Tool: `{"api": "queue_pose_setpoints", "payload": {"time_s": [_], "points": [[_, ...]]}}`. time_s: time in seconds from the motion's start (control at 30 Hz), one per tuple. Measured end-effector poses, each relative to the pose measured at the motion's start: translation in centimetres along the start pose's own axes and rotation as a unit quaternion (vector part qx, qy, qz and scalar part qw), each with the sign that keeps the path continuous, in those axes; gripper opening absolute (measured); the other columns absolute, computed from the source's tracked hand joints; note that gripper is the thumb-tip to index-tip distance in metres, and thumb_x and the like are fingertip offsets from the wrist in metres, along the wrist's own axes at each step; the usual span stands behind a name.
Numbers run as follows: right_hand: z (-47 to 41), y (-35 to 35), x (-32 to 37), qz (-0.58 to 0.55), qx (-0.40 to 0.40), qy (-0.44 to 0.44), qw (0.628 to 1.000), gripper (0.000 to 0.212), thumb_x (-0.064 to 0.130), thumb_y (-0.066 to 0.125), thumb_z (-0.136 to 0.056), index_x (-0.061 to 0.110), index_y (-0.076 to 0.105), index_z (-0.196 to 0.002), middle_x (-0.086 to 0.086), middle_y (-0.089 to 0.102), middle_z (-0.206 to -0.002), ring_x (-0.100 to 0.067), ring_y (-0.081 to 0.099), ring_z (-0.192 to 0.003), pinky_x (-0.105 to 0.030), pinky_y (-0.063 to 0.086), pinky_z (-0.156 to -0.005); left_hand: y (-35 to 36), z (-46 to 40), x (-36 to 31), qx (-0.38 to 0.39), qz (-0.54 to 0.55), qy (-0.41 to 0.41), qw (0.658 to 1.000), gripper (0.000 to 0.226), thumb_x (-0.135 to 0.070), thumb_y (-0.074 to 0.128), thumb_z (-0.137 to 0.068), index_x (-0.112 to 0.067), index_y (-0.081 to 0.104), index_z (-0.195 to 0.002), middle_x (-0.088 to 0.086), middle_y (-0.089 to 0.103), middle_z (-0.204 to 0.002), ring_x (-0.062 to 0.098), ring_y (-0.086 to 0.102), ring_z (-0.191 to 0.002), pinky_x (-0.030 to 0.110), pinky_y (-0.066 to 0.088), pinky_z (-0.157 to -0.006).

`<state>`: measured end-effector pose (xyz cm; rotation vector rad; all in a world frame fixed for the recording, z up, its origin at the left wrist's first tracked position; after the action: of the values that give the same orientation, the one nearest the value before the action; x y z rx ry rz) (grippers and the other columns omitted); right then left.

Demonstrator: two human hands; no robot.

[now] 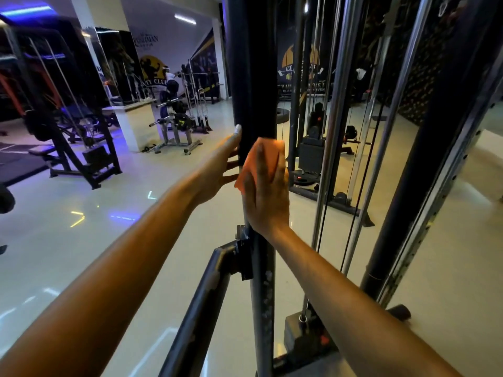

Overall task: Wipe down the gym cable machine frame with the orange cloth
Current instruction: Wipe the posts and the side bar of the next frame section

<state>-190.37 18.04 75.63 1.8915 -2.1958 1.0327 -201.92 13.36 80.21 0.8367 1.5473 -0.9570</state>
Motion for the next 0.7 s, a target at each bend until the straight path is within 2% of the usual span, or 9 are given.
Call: {"api": "queue_pose_setpoints", "payload": {"time_s": [0.1, 0.17, 0.23, 0.3, 0.37, 0.47, 0.57, 0.63, 0.7], "points": [[5.3, 2.5, -2.4, 0.004, 0.056, 0.019, 0.998, 0.070, 0.065, 0.020, -0.112, 0.050, -0.021, -0.166, -0.001, -0.019, -0.178, -0.046, 0.027, -0.160, -0.070, 0.048, -0.113, 0.4, 0.2, 0.5, -0.004, 0.005, 0.012, 1.000, 0.071, -0.076, 0.047, -0.101, -0.036, 0.047, -0.159, -0.004, 0.055, -0.157, 0.019, 0.056, -0.141, 0.049, 0.044, -0.121], [6.5, 2.9, -2.8, 0.000, 0.062, 0.024, 0.998, 0.071, 0.065, 0.020, -0.111, 0.050, -0.024, -0.165, -0.002, -0.020, -0.178, -0.047, 0.027, -0.160, -0.070, 0.047, -0.113, 0.4, 0.3, 0.7, -0.015, 0.009, 0.014, 1.000, 0.071, -0.075, 0.048, -0.101, -0.035, 0.045, -0.161, -0.004, 0.054, -0.158, 0.020, 0.054, -0.142, 0.049, 0.042, -0.123], [5.0, 2.4, -2.3, -0.013, 0.047, 0.018, 0.999, 0.075, 0.060, 0.030, -0.113, 0.045, -0.017, -0.169, -0.011, -0.015, -0.179, -0.047, 0.025, -0.160, -0.070, 0.046, -0.114, 0.5, 0.3, 0.6, -0.017, 0.012, 0.016, 1.000, 0.070, -0.074, 0.048, -0.102, -0.034, 0.046, -0.160, -0.004, 0.055, -0.157, 0.020, 0.055, -0.141, 0.049, 0.042, -0.123], [2.2, 1.0, -1.4, -0.029, 0.010, 0.021, 0.999, 0.073, 0.051, 0.042, -0.115, 0.038, -0.001, -0.172, -0.017, -0.007, -0.180, -0.045, 0.027, -0.157, -0.067, 0.048, -0.113, 0.7, 0.3, 0.5, -0.012, 0.010, 0.018, 1.000, 0.067, -0.074, 0.046, -0.102, -0.037, 0.047, -0.158, -0.006, 0.057, -0.155, 0.018, 0.057, -0.139, 0.048, 0.043, -0.121], [-0.1, -0.2, -0.4, -0.046, -0.024, 0.024, 0.998, 0.065, 0.048, 0.038, -0.117, 0.037, 0.006, -0.172, -0.016, 0.001, -0.180, -0.042, 0.031, -0.154, -0.063, 0.049, -0.111, 0.8, 0.4, 0.3, -0.007, 0.005, 0.021, 1.000, 0.067, -0.075, 0.044, -0.103, -0.038, 0.046, -0.159, -0.006, 0.055, -0.157, 0.018, 0.056, -0.140, 0.048, 0.044, -0.120], [0.9, 0.1, -0.3, -0.026, -0.019, 0.009, 0.999, 0.069, 0.050, 0.034, -0.116, 0.040, -0.007, -0.171, -0.017, 0.002, -0.180, -0.043, 0.030, -0.158, -0.063, 0.047, -0.115, 0.7, 0.4, 0.8, -0.006, 0.006, 0.027, 1.000, 0.070, -0.074, 0.044, -0.103, -0.036, 0.042, -0.162, -0.004, 0.051, -0.161, 0.020, 0.053, -0.144, 0.049, 0.041, -0.122], [7.1, 3.3, -3.3, -0.006, 0.066, 0.035, 0.997, 0.076, 0.059, 0.030, -0.113, 0.048, -0.025, -0.166, -0.012, -0.010, -0.181, -0.047, 0.024, -0.161, -0.070, 0.043, -0.118, 0.7, 0.7, 1.7, -0.012, 0.012, 0.025, 1.000, 0.067, -0.071, 0.048, -0.104, -0.037, 0.044, -0.161, -0.005, 0.051, -0.161, 0.019, 0.052, -0.145, 0.049, 0.041, -0.123], [9.7, 4.1, -4.5, -0.021, 0.089, 0.051, 0.994, 0.070, 0.068, 0.018, -0.110, 0.054, -0.027, -0.163, -0.005, -0.018, -0.180, -0.047, 0.022, -0.162, -0.072, 0.043, -0.116, 0.7, 1.1, 2.5, -0.016, 0.016, 0.016, 1.000, 0.064, -0.070, 0.050, -0.104, -0.038, 0.047, -0.159, -0.007, 0.053, -0.159, 0.017, 0.054, -0.143, 0.049, 0.043, -0.122], [8.3, 3.4, -3.6, -0.030, 0.074, 0.032, 0.996, 0.072, 0.070, 0.017, -0.108, 0.054, -0.027, -0.163, -0.007, -0.018, -0.180, -0.049, 0.019, -0.162, -0.071, 0.039, -0.120, 0.3, 1.4, 3.2, -0.019, 0.044, 0.000, 0.999, 0.058, -0.067, 0.053, -0.104, -0.038, 0.054, -0.154, -0.007, 0.058, -0.155, 0.017, 0.058, -0.139, 0.051, 0.044, -0.121]]}}
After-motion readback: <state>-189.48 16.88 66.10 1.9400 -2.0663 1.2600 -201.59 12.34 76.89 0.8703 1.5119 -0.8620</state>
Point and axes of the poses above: each hand's wrist, its own z-axis away from the middle knuckle, its own y-axis out of the palm, x = y × z, the point moved 10 cm from there along -z, towards the middle knuckle
